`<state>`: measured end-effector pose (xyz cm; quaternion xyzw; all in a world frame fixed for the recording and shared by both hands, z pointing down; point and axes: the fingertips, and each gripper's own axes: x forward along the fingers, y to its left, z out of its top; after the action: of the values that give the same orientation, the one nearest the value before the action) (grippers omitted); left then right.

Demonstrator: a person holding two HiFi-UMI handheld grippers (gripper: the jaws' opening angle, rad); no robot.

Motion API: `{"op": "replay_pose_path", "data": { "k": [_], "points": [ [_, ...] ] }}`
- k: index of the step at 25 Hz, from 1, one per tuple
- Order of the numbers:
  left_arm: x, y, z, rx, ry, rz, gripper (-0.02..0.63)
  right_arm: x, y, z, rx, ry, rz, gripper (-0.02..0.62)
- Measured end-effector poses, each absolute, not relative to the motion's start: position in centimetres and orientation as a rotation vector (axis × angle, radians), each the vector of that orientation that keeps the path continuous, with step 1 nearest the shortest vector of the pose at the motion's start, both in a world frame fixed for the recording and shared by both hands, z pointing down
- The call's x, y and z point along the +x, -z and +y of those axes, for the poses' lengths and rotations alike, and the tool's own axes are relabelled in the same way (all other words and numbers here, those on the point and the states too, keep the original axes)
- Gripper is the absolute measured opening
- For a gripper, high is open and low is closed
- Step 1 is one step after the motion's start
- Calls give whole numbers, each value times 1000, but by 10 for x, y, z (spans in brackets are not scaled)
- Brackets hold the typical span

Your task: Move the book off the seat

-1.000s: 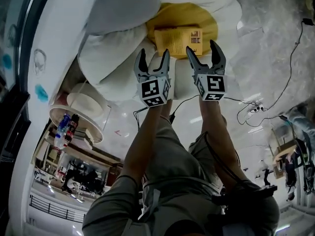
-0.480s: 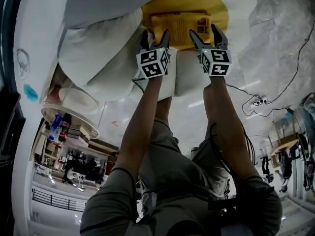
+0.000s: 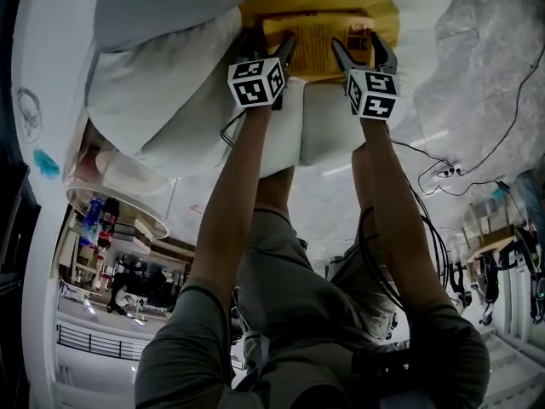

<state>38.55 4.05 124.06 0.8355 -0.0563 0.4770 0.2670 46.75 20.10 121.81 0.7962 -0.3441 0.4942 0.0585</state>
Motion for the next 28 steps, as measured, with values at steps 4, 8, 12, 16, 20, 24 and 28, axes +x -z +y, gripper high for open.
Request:
{"op": "replay_pose_path", "data": {
  "k": [4, 8, 12, 16, 20, 24, 28],
  "points": [
    [384, -1243, 44, 2219, -1258, -180, 400, 478, -1215, 209, 2440, -1436, -951, 370],
    [382, -1244, 50, 2229, -1265, -143, 400, 477, -1223, 217, 2433, -1528, -951, 380],
    [383, -1249, 64, 2234, -1293, -39, 385, 458, -1240, 202, 2275, -1631, -1138, 405],
    [384, -1248, 63, 2226, -1309, -35, 383, 458, -1236, 202, 2270, -1626, -1147, 405],
    [378, -1243, 64, 2206, -1358, -72, 385, 458, -1227, 198, 2271, -1630, -1163, 405],
    [373, -1210, 61, 2250, -1325, -129, 385, 465, -1191, 187, 2301, -1524, -1215, 405],
    [361, -1158, 54, 2320, -1297, -197, 386, 457, -1141, 173, 2309, -1443, -1265, 405]
  ]
}}
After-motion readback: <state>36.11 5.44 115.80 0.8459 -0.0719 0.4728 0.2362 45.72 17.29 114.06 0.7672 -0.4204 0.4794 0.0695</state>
